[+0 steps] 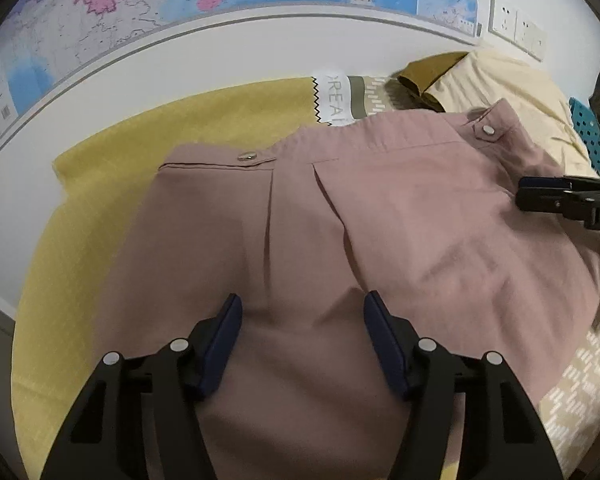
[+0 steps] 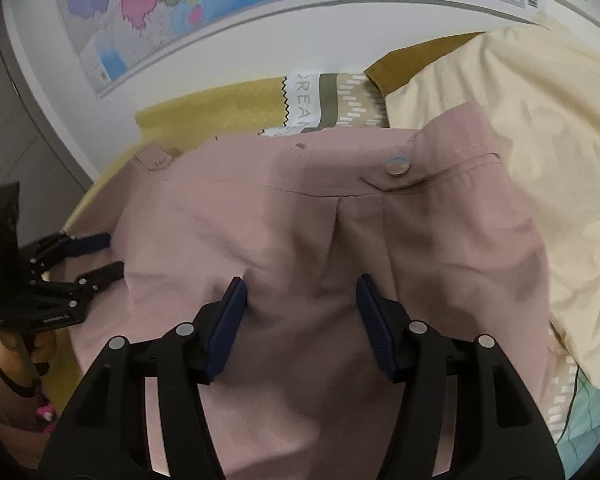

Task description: Fold large clothes

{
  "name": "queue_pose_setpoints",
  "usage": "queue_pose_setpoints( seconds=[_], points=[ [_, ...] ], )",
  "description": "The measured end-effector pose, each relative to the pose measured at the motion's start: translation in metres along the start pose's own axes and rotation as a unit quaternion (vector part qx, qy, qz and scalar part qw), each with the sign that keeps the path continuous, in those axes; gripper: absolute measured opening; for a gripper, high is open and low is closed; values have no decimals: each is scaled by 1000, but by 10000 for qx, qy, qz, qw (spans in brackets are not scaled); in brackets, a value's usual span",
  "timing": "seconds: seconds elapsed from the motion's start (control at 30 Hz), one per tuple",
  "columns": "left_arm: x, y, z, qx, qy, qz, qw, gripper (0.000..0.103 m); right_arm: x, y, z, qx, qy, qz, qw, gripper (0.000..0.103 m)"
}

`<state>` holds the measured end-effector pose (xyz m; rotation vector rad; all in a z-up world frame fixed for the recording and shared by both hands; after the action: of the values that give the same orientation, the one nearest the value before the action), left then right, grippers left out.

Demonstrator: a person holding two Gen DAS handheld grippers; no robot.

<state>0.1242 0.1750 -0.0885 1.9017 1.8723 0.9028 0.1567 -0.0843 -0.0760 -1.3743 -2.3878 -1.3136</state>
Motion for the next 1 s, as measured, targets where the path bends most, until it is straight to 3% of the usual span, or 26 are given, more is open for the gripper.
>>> queue_pose_setpoints(
  seconds=[0.17, 0.27, 0.57, 0.7, 0.9, 1.0],
  points=[
    [39, 2, -29, -334, -204, -715, 9967, 73, -3, 0, -40, -350, 277, 175, 9989, 64],
    [59, -4, -37, -325, -225, -1051, 9937, 75, -9, -5, -65, -548, 347, 330, 9973, 66],
    [94, -51, -28, 278, -145, -1590, 9868, 76, -36, -40, -109, -758, 274, 880, 9929, 70],
    [100, -75, -27, 553, -579, -1879, 9789, 76, -49, -61, -126, -826, 304, 1235, 9884, 78],
    [93, -94, -31, 726, -883, -1870, 9757, 76, -73, -88, -128, -601, 601, 1982, 9765, 83],
    [86, -96, -37, 787, -1352, -1898, 9693, 76, -76, -93, -120, -495, 763, 2126, 9729, 83]
  ],
)
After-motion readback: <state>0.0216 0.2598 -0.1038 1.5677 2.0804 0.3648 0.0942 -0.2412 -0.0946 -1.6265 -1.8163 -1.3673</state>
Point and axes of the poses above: each gripper's, at about its wrist camera, not at the fingertips, and z roughly the way its jaws point, x to its left, y to its top, the point moved 4 cm from there along z, roughly the way its jaws point, and after that the axes turned 15 degrees about y, right-handed, at the moved point
